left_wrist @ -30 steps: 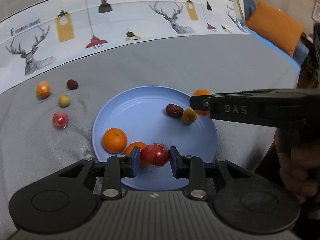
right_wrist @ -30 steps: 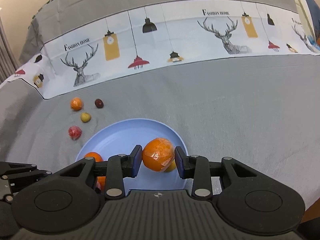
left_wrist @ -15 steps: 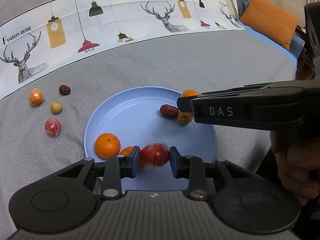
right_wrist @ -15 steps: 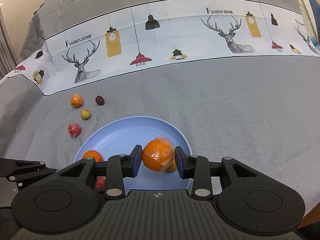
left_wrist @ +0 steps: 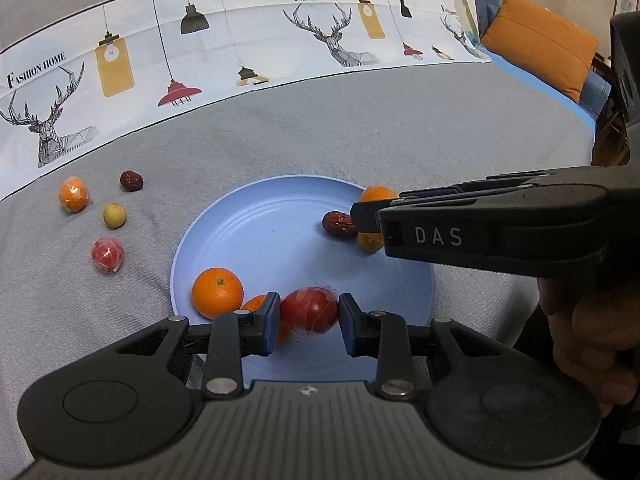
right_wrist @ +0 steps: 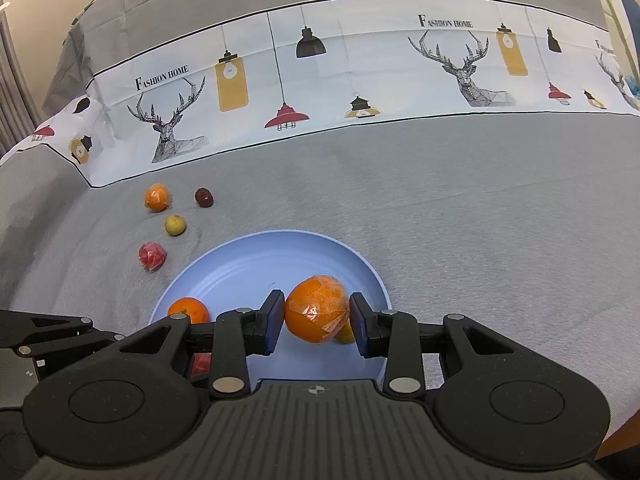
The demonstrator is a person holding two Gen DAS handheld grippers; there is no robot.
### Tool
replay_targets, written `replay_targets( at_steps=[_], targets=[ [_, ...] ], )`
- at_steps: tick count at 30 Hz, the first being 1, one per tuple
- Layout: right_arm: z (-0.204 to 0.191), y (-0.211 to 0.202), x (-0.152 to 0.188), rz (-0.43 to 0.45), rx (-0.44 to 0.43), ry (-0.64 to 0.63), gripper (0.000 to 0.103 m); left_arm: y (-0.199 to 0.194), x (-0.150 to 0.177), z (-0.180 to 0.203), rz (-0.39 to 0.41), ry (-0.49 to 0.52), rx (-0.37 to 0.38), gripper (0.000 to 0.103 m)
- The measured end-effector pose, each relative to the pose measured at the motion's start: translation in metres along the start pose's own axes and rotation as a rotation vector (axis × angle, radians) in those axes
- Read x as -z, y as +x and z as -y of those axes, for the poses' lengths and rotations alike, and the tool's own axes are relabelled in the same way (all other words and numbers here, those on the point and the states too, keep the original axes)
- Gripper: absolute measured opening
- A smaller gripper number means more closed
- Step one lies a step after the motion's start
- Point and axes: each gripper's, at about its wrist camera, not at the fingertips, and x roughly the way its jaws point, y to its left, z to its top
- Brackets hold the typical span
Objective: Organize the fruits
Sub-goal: 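Open the left gripper over the plate while the right gripper releases the wrapped orange, then move the left gripper to another red wrapped fruit while the right gripper approaches a yellow fruit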
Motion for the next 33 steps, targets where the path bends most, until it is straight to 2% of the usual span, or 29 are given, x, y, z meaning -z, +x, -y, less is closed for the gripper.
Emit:
replay_targets(
  at_steps=[7,12,31,33],
  targets=[
    [-0.0017,-0.0003,-0.0006,0.004,-0.005,-0.006,0.038,-0.0005,0.0000,-0.0004,0.000,-0.003,0.000,0.035],
    [-0.0007,-0.0021,-0.0009,0.018,0.009,-0.001,0.040,-0.0001,-0.0006,-0.0013,0.000,-0.007,-0.018,0.043],
    [0.0001,-0.0024,-0.0028,0.034,0.025,0.004,0.042,-0.0011,-0.0033,-0.0056,0.021,-0.017,-0.057,0.043],
    [0.0006,-0.0031,-0.0029,0.036,0.026,0.003,0.042,-0.0019,-0.0036,-0.0062,0.028,-0.019,-0.062,0.039]
  ],
)
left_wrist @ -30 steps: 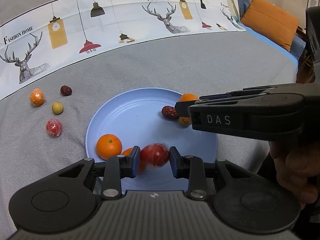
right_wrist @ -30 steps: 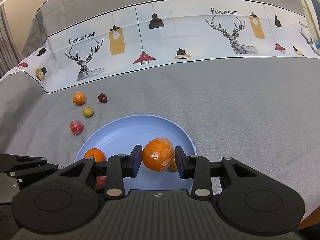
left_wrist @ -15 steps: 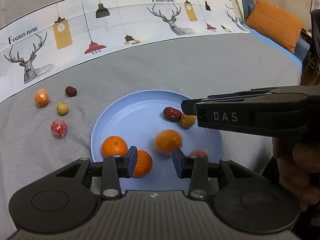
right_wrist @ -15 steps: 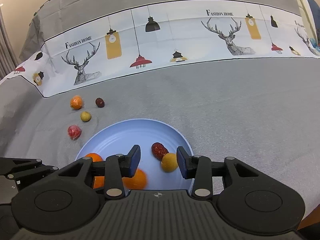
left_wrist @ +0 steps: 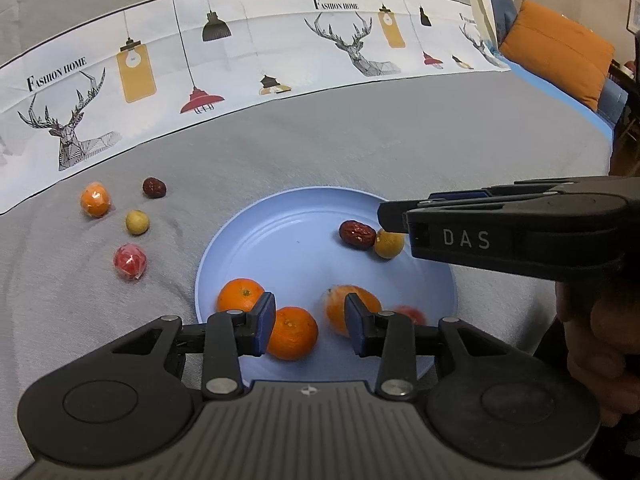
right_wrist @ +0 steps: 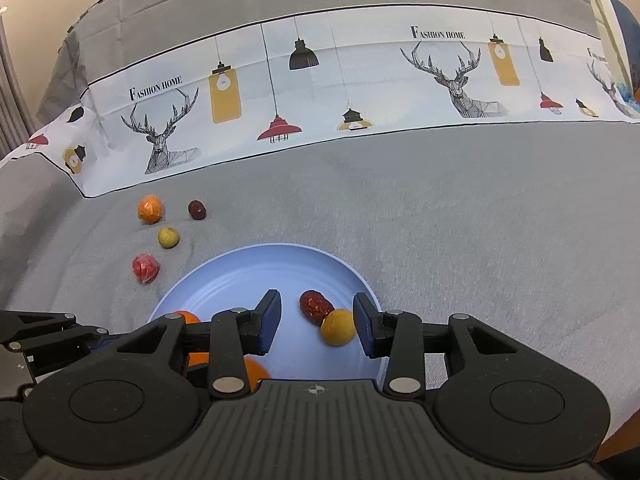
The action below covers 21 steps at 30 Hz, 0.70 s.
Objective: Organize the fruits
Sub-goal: 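Move the left gripper to another red wrapped fruit while the right gripper approaches a yellow fruit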
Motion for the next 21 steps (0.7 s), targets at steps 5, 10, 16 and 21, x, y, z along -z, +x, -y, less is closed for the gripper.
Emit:
replay_targets(
  at_steps=[5,10,16,21],
  targets=[
    [0.001,-0.001,-0.001,0.007,0.004,0.003,0.042,-0.003,-0.001,0.000,0.019,0.009,-0.014,0.016],
    [-0.001,-0.001,-0.001,0.016,0.004,0.001,0.042,-0.005,-0.003,-0.005,0.034,-0.007,-0.038,0.015],
    [0.000,-0.002,-0.001,0.035,0.006,0.007,0.036,-0.010,-0.012,-0.029,0.040,-0.110,-0.075,0.015],
    [0.000,-0.002,-0.002,0.046,0.001,0.009,0.032,-0.025,-0.019,-0.047,0.078,-0.168,-0.089,0.015]
  ],
)
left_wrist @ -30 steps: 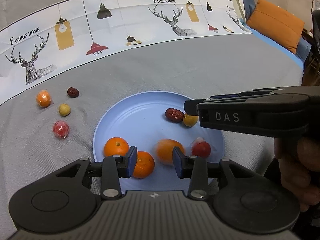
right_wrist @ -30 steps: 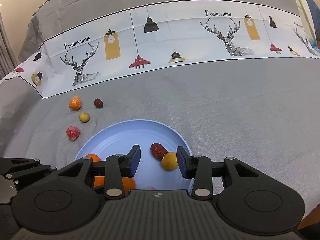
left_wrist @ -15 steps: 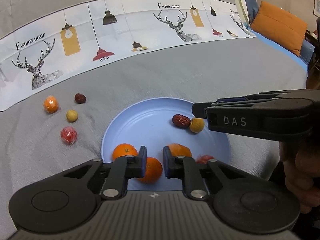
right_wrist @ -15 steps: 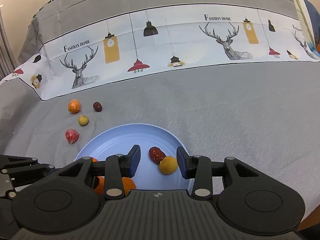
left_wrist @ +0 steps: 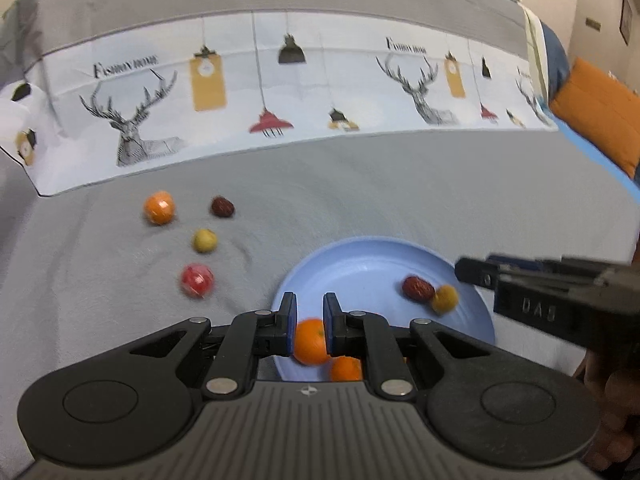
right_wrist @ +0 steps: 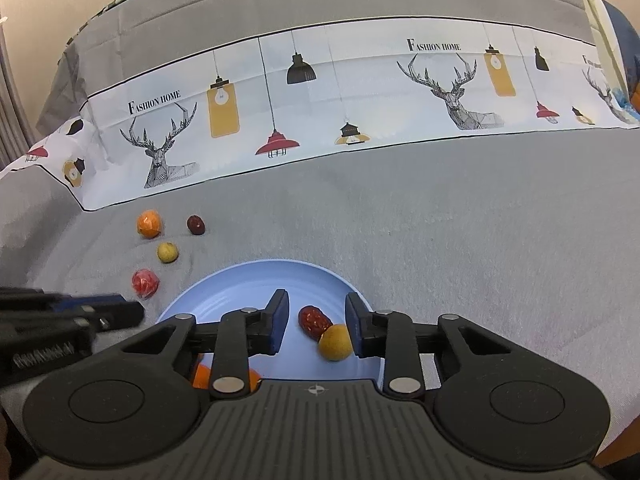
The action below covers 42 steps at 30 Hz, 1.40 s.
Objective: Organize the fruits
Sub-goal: 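Move the left gripper to another red wrapped fruit while the right gripper approaches a yellow fruit, then grasp the red wrapped fruit with the left gripper while the right gripper grasps the yellow fruit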
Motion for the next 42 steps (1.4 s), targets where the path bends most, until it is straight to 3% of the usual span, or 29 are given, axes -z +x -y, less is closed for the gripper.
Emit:
replay_targets(
  at_steps=[7,10,13,15,17,18,22,28,29,34,42],
  targets=[
    [-0.005,0.001,-0.002,0.015,-0.024,-0.006,0.029,-0.004,-0.033,-0.024,0.054,-0.027,-0.004,0.015],
    [-0.008,0.001,-0.003,0.020,-0.040,-0.010,0.029,0.014,-0.050,-0.047,0.059,-0.034,-0.062,0.017],
    [-0.009,0.001,-0.004,0.021,-0.054,-0.007,0.029,0.043,-0.052,-0.079,-0.012,-0.104,-0.078,0.027],
    [-0.008,0.002,-0.005,0.020,-0.064,0.003,0.029,0.062,-0.048,-0.100,-0.096,-0.196,-0.054,0.032],
    [-0.008,0.003,-0.008,0.015,-0.084,0.020,0.029,0.076,-0.044,-0.115,-0.164,-0.301,-0.010,0.047],
    [-0.008,0.004,-0.010,0.010,-0.096,0.029,0.029,0.080,-0.042,-0.119,-0.177,-0.333,-0.001,0.048],
    [-0.013,0.010,-0.016,0.004,-0.130,0.045,0.030,0.087,-0.044,-0.114,-0.172,-0.298,-0.015,0.050],
    [-0.032,0.031,-0.042,-0.016,-0.210,0.072,0.030,0.101,-0.036,-0.102,-0.236,-0.207,-0.078,0.046],
    [-0.038,0.039,-0.049,-0.017,-0.228,0.071,0.031,0.101,-0.035,-0.105,-0.241,-0.217,-0.079,0.029],
    [-0.075,0.090,-0.077,-0.074,-0.312,0.024,0.036,0.095,-0.033,-0.115,-0.226,-0.241,-0.142,0.030],
    [-0.121,0.176,-0.076,-0.227,-0.292,-0.083,0.036,0.094,-0.031,-0.129,-0.244,-0.278,-0.173,0.030]
  ],
)
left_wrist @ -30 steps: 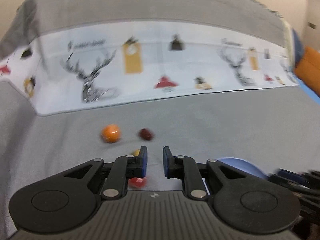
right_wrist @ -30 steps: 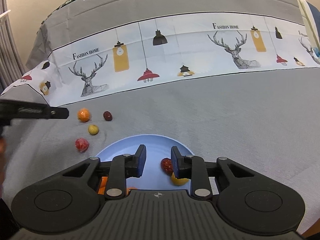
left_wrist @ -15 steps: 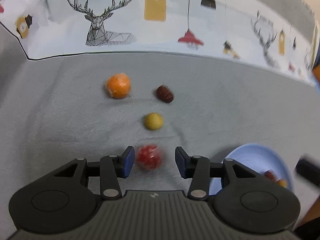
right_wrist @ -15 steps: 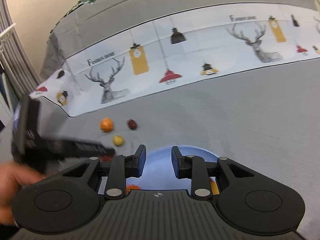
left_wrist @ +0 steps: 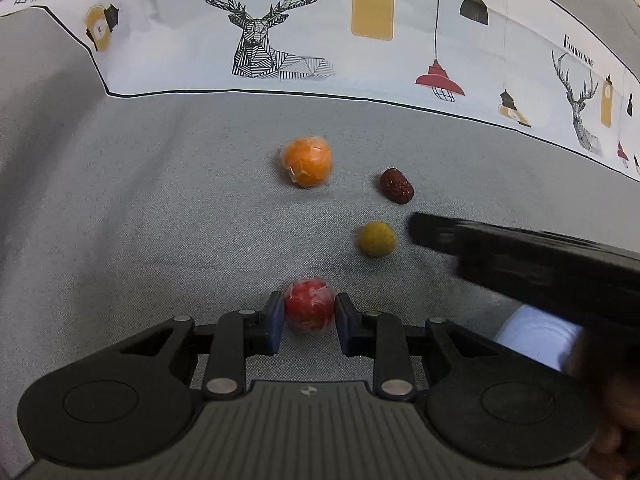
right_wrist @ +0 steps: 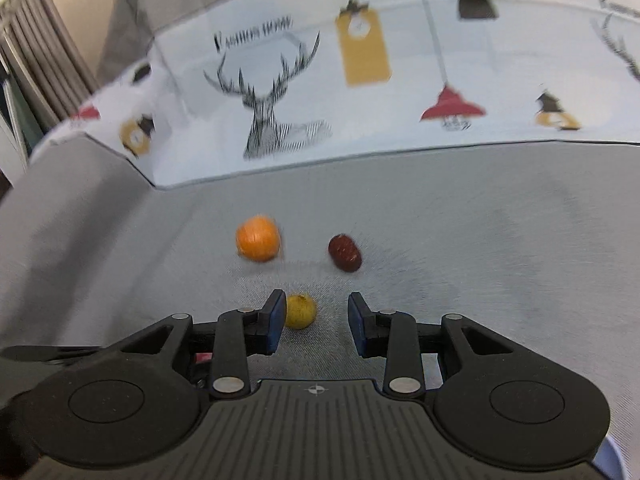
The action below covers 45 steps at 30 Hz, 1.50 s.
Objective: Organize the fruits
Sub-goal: 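Grasp the red wrapped fruit with the left gripper while the right gripper grasps the yellow fruit, then carry the red fruit with the left gripper while the right gripper carries the yellow fruit over the plate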
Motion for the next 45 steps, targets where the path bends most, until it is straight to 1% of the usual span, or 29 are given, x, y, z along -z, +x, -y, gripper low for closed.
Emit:
replay_targets(
  at_steps=[2,4,6,9,10,12,14,22,28,32,35,37,40,43,45],
  targets=[
    [-0.005,0.013,-0.001,-0.032,0.017,-0.021,0.037,0.000,0.000,0.000,0.000,0.003,-0.001,0.030],
    [-0.010,0.022,-0.001,-0.051,0.014,-0.052,0.038,0.000,-0.001,-0.002,-0.002,-0.004,0.004,0.030],
    [-0.015,0.029,-0.001,-0.058,0.022,-0.071,0.043,0.001,-0.002,-0.002,-0.003,-0.012,0.008,0.030],
    [-0.020,0.033,0.000,-0.062,0.018,-0.090,0.043,0.002,-0.003,-0.002,-0.004,-0.014,0.008,0.030],
    [-0.023,0.034,0.000,-0.061,0.020,-0.101,0.042,0.002,-0.003,-0.002,-0.003,-0.013,0.007,0.030],
    [-0.027,0.035,0.001,-0.062,0.007,-0.118,0.030,0.002,-0.003,-0.002,-0.003,-0.012,0.006,0.030],
    [-0.031,0.032,0.001,-0.059,0.000,-0.134,0.026,0.002,-0.002,-0.002,-0.003,-0.015,0.008,0.030],
    [-0.030,0.026,-0.002,-0.038,-0.016,-0.123,0.026,0.002,-0.003,-0.002,-0.003,-0.019,0.008,0.030],
    [-0.028,0.015,-0.007,-0.009,0.005,-0.112,0.026,0.003,-0.003,-0.001,-0.002,-0.013,0.004,0.030],
    [-0.027,-0.004,-0.013,0.029,0.011,-0.098,0.026,0.003,-0.002,-0.002,0.003,-0.011,0.003,0.031],
    [-0.029,-0.030,-0.017,0.069,0.019,-0.105,0.027,-0.001,-0.001,-0.005,0.023,-0.021,0.003,0.031],
    [-0.031,-0.049,-0.021,0.099,0.027,-0.117,0.027,-0.007,-0.001,-0.007,0.051,-0.025,-0.001,0.031],
    [-0.031,-0.092,-0.024,0.163,0.034,-0.117,0.027,-0.021,0.000,-0.006,0.100,-0.016,0.004,0.031],
    [-0.028,-0.134,-0.016,0.213,0.051,-0.139,0.027,-0.039,0.005,0.000,0.157,0.009,0.026,0.031],
    [-0.022,-0.165,-0.007,0.243,0.069,-0.144,0.027,-0.055,0.009,0.006,0.208,0.037,0.042,0.031]
  ],
)
